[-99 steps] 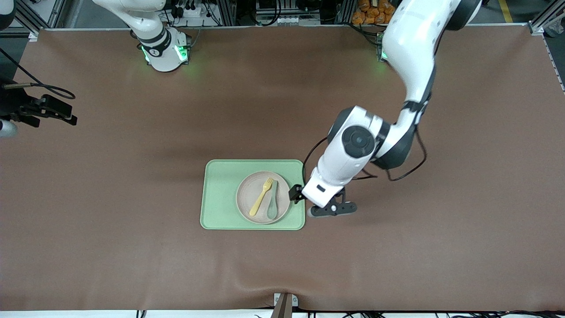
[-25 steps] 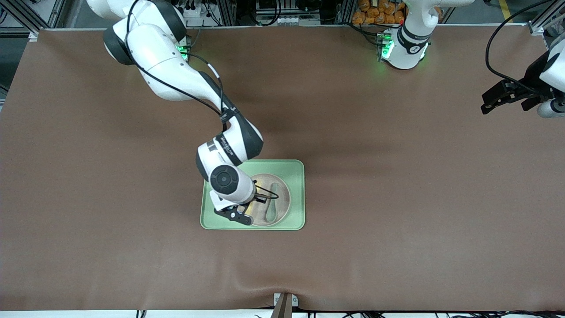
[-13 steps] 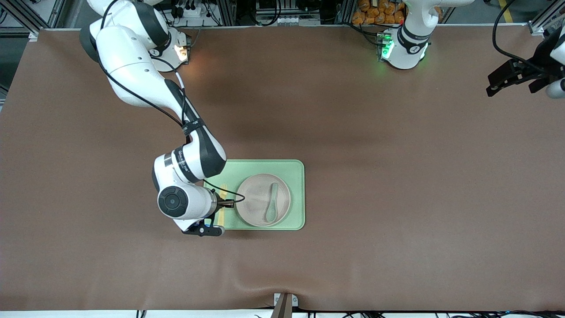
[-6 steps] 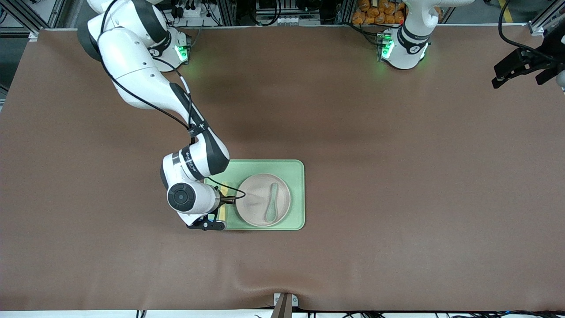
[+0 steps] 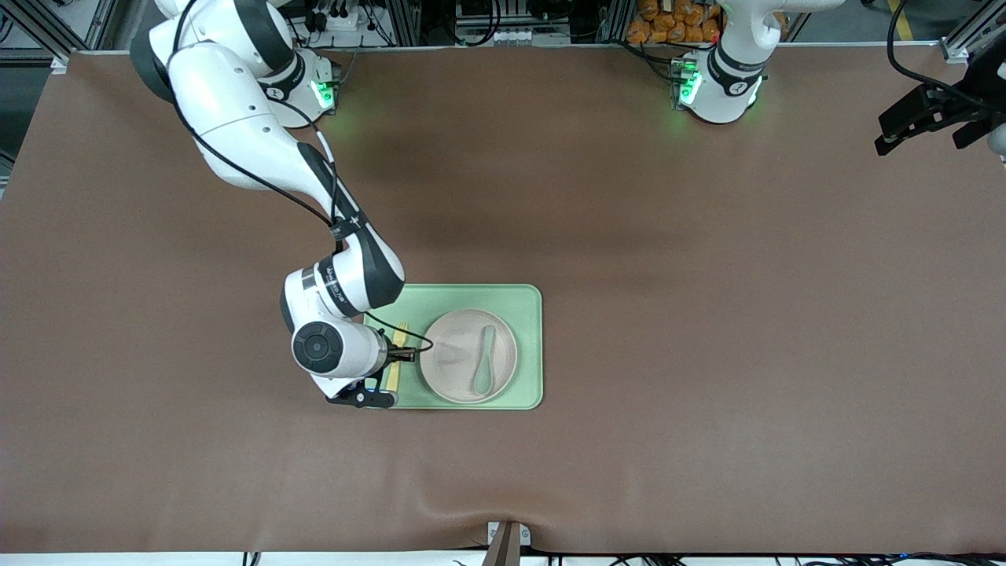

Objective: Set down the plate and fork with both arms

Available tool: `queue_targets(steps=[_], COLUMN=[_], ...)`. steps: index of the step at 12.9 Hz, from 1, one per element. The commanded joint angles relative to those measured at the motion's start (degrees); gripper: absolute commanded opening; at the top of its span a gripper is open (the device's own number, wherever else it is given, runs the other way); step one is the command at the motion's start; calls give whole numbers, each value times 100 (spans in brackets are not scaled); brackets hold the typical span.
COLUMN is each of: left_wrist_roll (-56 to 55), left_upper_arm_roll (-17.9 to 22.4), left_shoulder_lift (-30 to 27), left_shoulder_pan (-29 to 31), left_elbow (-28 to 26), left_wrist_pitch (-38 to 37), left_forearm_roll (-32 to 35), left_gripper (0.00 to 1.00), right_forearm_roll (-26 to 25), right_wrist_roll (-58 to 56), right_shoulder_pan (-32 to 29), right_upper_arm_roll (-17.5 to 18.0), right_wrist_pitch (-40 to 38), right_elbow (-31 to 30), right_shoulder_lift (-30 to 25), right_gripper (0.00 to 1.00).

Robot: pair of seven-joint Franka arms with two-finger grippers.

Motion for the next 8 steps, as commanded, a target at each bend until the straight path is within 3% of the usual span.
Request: queue_targets(steps=[1,6,8], left_wrist_roll=[-11,6,-46], left_upper_arm_roll=[-38,111,111], left_shoulder_lift=[-148,-324,-262], left_shoulder_pan=[31,40,22], left_elbow=[42,244,297], left_wrist_pitch=[-253,-509,-483], left_forearm_roll=[55,55,46], left_gripper=[100,100,100], right_forearm_roll=[-47,15,-29], right_wrist_roll=[29,-252,-1074], right_shoulder_pan=[-226,-885,-1236], right_upper_arm_roll=[83,110,92], right_wrist_pitch=[-596,-1530,-1968], right_elbow=[71,327,230], right_shoulder_lift=[-370,-1396,-1916], right_gripper=[100,100,100])
